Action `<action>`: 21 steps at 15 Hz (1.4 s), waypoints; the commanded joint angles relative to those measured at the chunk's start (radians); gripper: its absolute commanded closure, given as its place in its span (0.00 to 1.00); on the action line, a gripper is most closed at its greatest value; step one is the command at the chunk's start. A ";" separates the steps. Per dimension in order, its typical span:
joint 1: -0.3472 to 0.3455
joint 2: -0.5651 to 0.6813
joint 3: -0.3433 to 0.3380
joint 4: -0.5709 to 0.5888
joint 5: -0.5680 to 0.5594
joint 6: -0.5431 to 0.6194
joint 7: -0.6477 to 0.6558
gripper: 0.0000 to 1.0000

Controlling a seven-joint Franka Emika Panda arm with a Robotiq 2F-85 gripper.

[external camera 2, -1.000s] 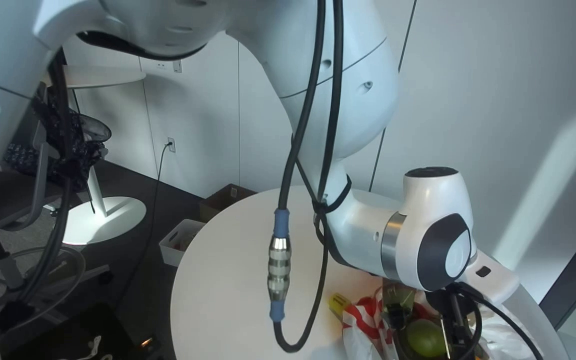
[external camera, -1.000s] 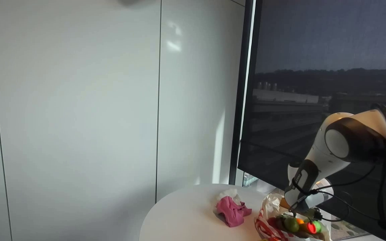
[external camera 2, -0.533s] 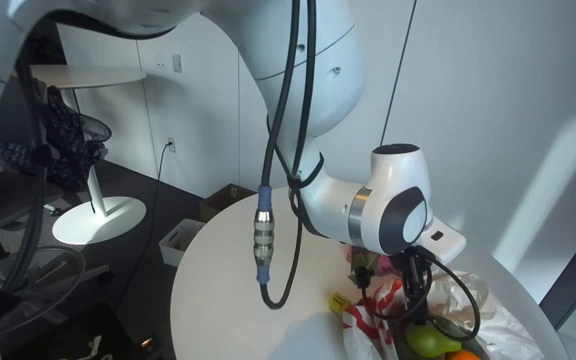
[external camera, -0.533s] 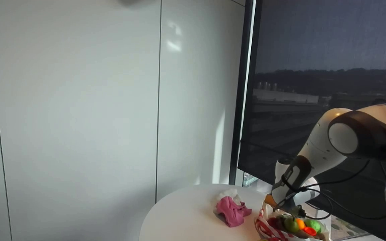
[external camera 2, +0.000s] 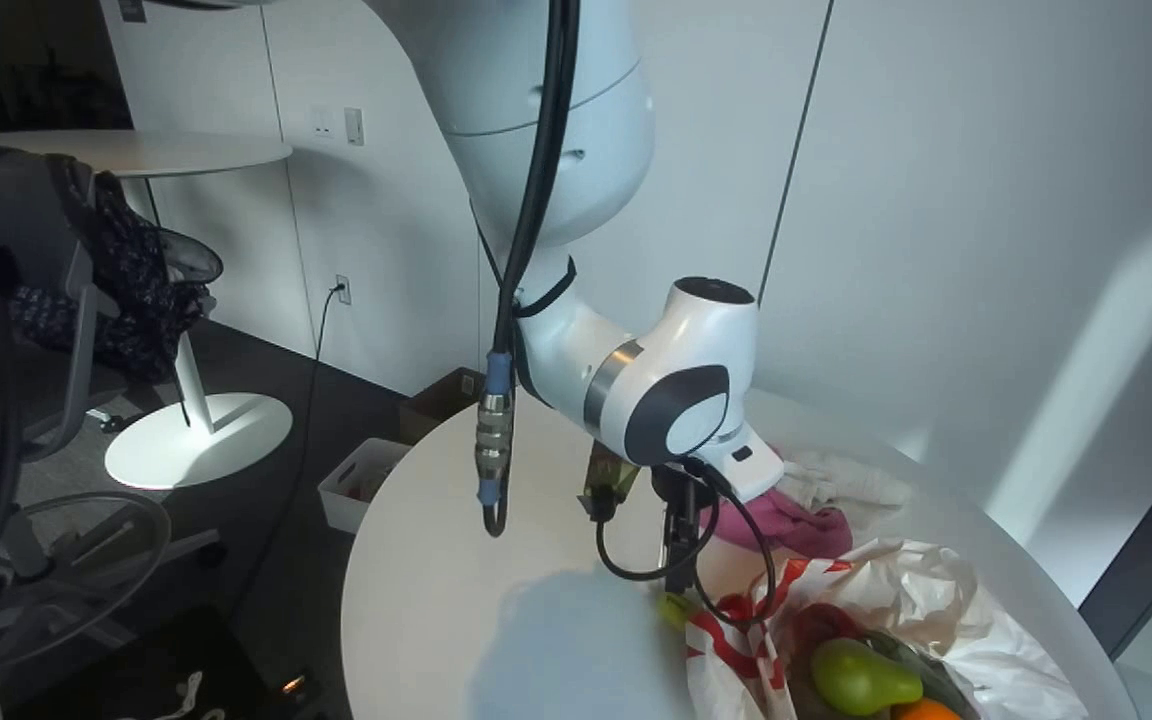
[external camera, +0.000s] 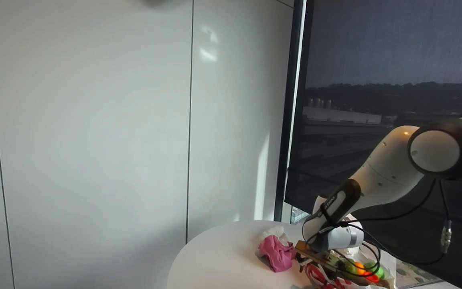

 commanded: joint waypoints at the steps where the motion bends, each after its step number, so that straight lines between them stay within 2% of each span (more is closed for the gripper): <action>1: -0.035 0.023 0.040 -0.001 0.068 -0.012 -0.055 0.00; 7: -0.017 0.122 0.014 0.020 0.063 0.026 -0.041 0.00; 13: -0.002 0.197 -0.002 0.042 0.058 0.159 -0.074 0.00; 20: 0.013 0.231 -0.024 0.054 0.063 0.245 -0.132 0.00; 21: 0.009 0.232 -0.019 0.054 0.069 0.252 -0.142 0.17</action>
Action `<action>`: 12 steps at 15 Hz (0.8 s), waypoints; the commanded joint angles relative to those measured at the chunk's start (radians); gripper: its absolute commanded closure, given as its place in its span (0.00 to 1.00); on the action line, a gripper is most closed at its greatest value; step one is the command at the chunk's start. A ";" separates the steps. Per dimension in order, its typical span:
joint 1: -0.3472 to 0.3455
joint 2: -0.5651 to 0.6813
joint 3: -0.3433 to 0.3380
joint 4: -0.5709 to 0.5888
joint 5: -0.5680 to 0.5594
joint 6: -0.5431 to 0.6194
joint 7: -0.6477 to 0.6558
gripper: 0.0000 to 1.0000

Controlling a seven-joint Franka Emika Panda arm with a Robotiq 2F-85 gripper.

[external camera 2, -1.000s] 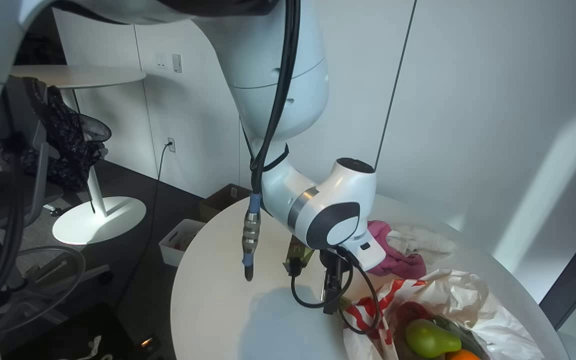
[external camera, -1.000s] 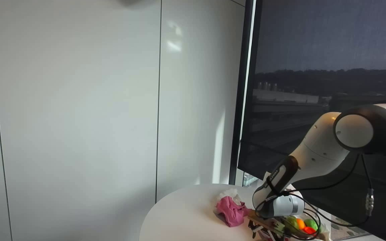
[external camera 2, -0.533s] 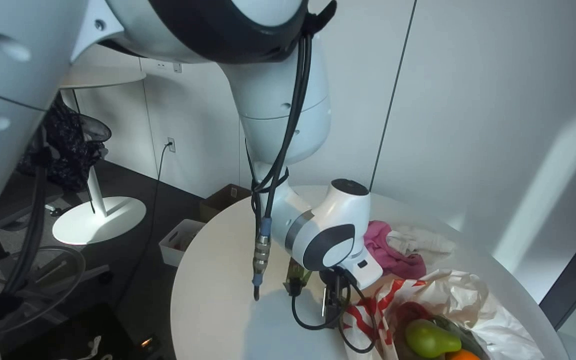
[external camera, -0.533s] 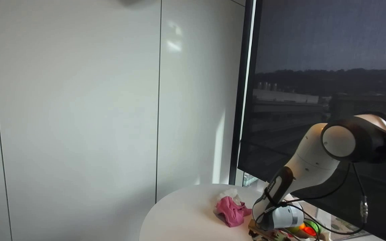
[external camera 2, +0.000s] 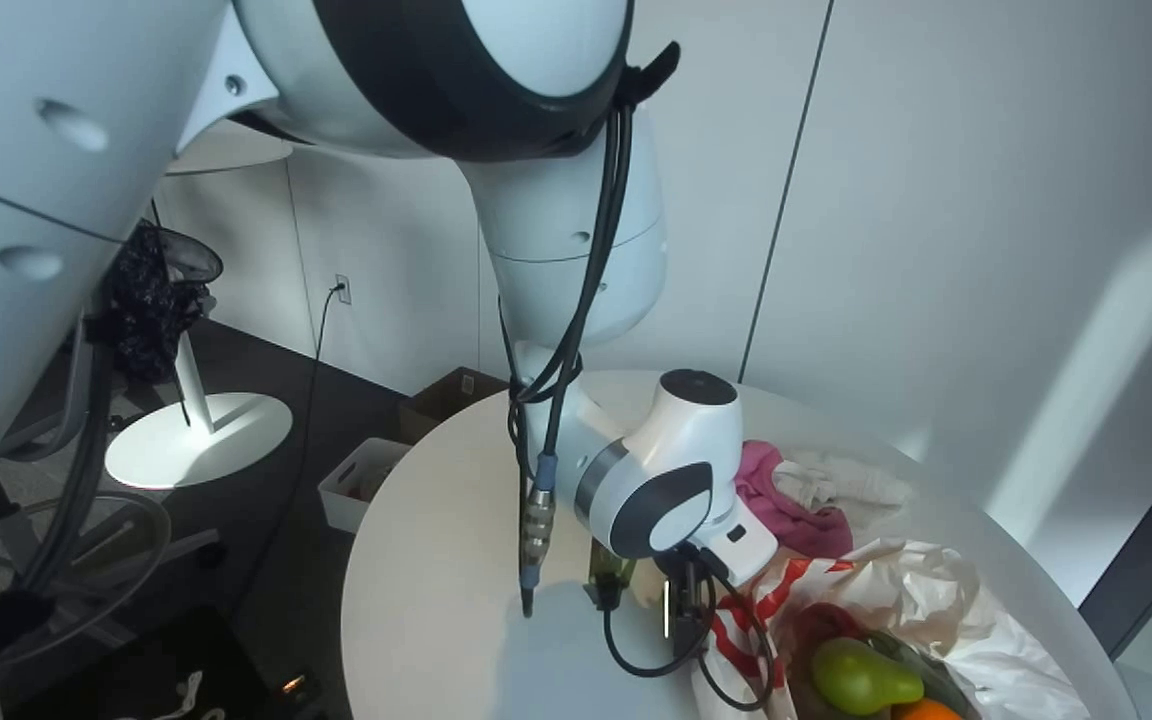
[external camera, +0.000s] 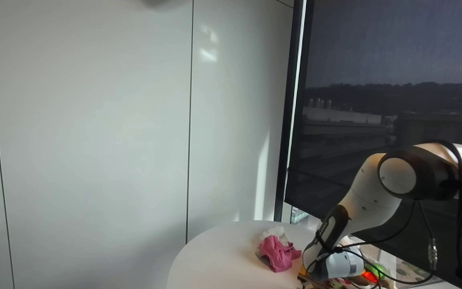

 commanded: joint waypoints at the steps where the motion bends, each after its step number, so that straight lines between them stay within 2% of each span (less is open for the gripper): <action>1: 0.012 0.013 -0.004 0.012 0.034 0.038 -0.054 0.25; 4: 0.012 0.004 0.001 0.007 0.043 0.034 -0.063 0.49; 7: -0.017 -0.024 0.042 -0.004 0.078 0.000 -0.080 0.50; 11: -0.084 -0.116 0.148 -0.034 0.147 -0.050 -0.157 0.50; 12: -0.072 -0.136 0.141 -0.039 0.156 -0.045 -0.160 0.50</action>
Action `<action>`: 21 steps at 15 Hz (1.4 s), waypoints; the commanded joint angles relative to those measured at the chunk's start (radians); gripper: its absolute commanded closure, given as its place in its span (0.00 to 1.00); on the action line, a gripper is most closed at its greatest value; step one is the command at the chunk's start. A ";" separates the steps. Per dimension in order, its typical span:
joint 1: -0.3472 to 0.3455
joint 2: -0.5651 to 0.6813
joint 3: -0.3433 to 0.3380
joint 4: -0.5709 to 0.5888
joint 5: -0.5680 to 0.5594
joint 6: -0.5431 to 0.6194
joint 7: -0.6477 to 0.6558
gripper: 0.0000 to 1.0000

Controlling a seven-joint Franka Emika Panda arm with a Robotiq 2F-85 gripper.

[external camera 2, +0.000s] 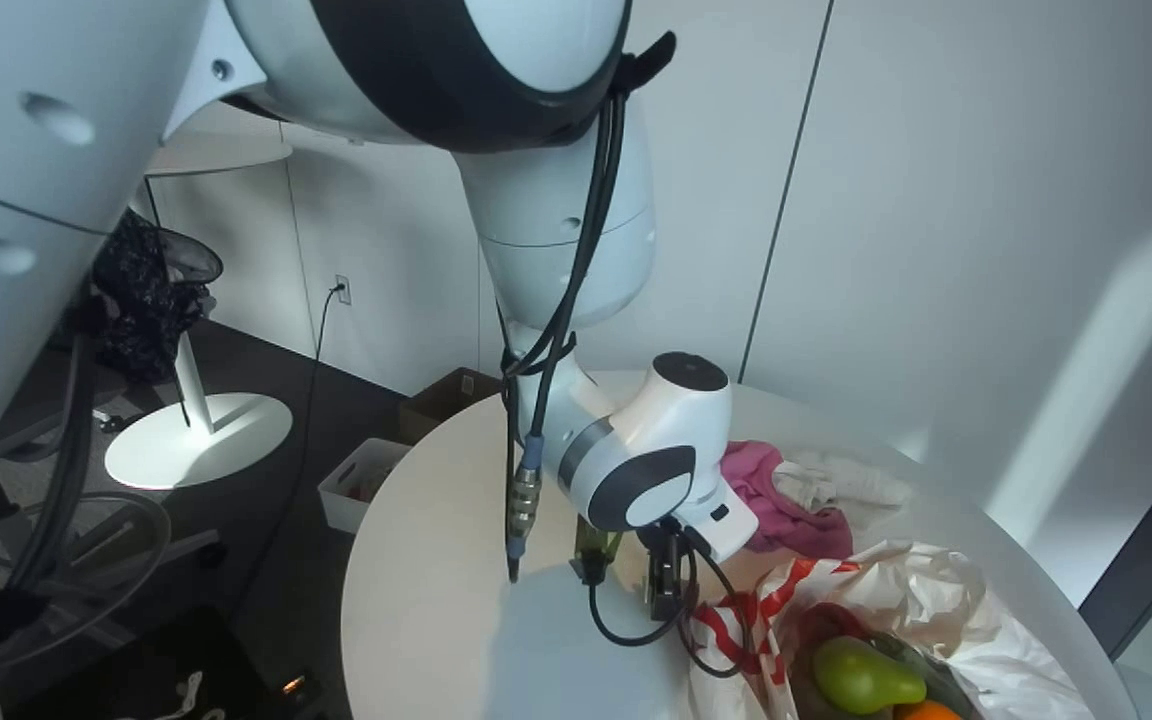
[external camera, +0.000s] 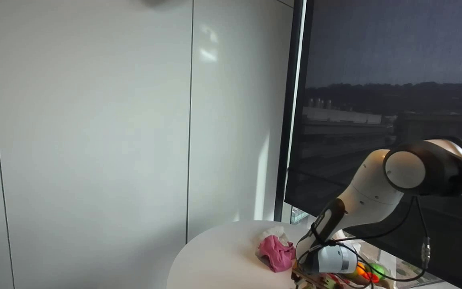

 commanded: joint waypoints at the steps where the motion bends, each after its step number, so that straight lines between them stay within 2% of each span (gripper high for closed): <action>1: -0.001 -0.121 0.008 -0.040 0.045 -0.013 -0.052 0.50; 3: 0.034 -0.159 -0.054 -0.039 0.022 0.002 -0.029 0.50; 5: 0.039 -0.187 -0.097 -0.029 0.024 -0.042 -0.003 0.50; 6: 0.032 -0.189 -0.103 -0.023 0.020 -0.080 -0.009 0.06; 8: 0.024 -0.186 -0.105 -0.021 0.015 -0.137 -0.014 0.00; 10: 0.015 -0.179 -0.076 -0.015 0.031 -0.191 -0.023 0.00; 14: 0.033 -0.130 -0.069 0.015 0.035 -0.252 0.034 0.00; 21: 0.032 -0.009 -0.081 0.066 0.044 -0.202 0.144 0.00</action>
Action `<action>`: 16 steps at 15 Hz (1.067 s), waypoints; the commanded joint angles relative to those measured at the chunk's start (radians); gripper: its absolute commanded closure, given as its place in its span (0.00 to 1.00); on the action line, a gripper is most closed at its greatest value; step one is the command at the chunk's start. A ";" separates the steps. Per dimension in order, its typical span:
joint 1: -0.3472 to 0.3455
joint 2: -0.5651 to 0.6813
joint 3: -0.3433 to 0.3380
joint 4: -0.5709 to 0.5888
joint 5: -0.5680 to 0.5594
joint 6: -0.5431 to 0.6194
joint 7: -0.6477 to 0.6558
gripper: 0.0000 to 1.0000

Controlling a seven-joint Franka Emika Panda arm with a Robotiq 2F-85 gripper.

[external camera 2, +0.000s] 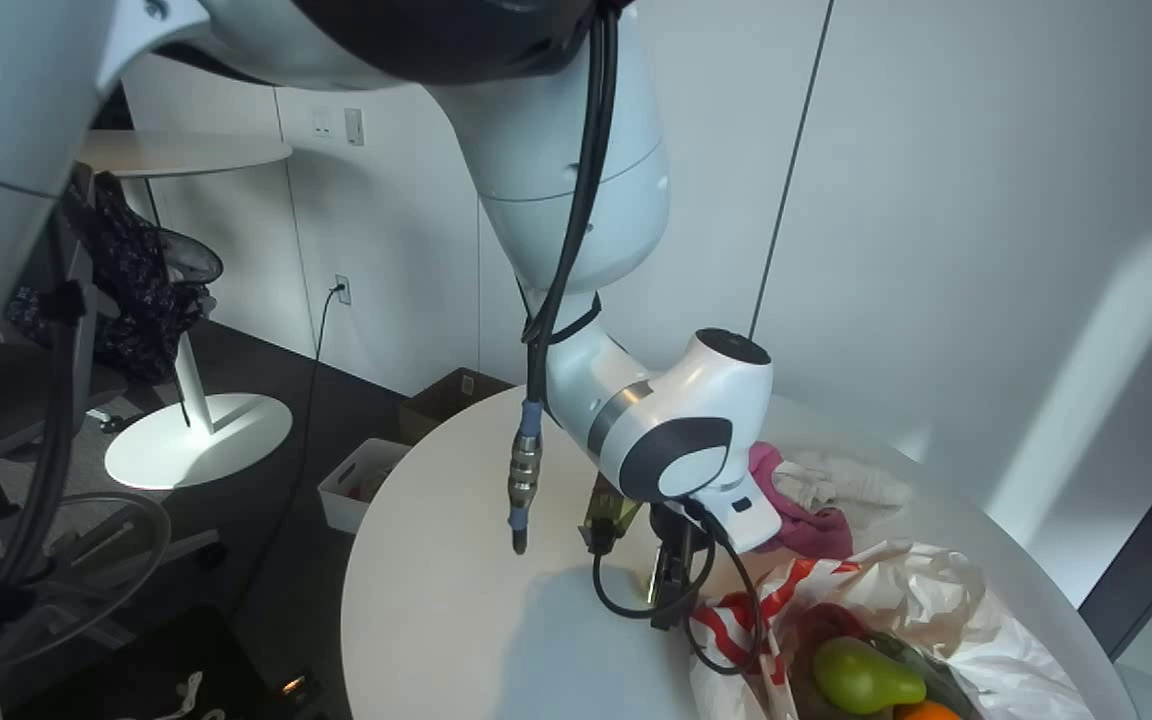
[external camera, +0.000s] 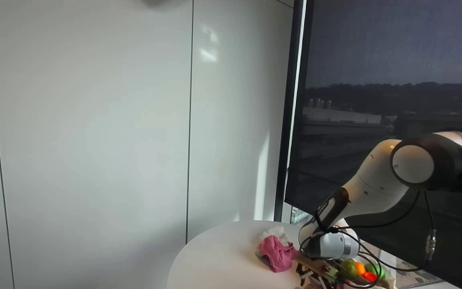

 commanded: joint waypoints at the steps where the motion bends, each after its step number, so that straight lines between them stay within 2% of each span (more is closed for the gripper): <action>1: 0.005 0.068 -0.005 0.053 0.024 0.037 0.054 0.00; 4: 0.018 0.107 -0.016 0.073 0.005 0.088 0.067 0.00; 5: 0.022 0.117 -0.020 0.078 0.004 0.101 0.070 0.07; 6: 0.021 0.124 -0.019 0.084 0.006 0.108 0.067 0.26; 12: 0.018 0.119 -0.015 0.086 0.013 0.095 0.065 0.72; 16: 0.030 0.068 -0.019 0.070 0.004 0.083 0.060 0.74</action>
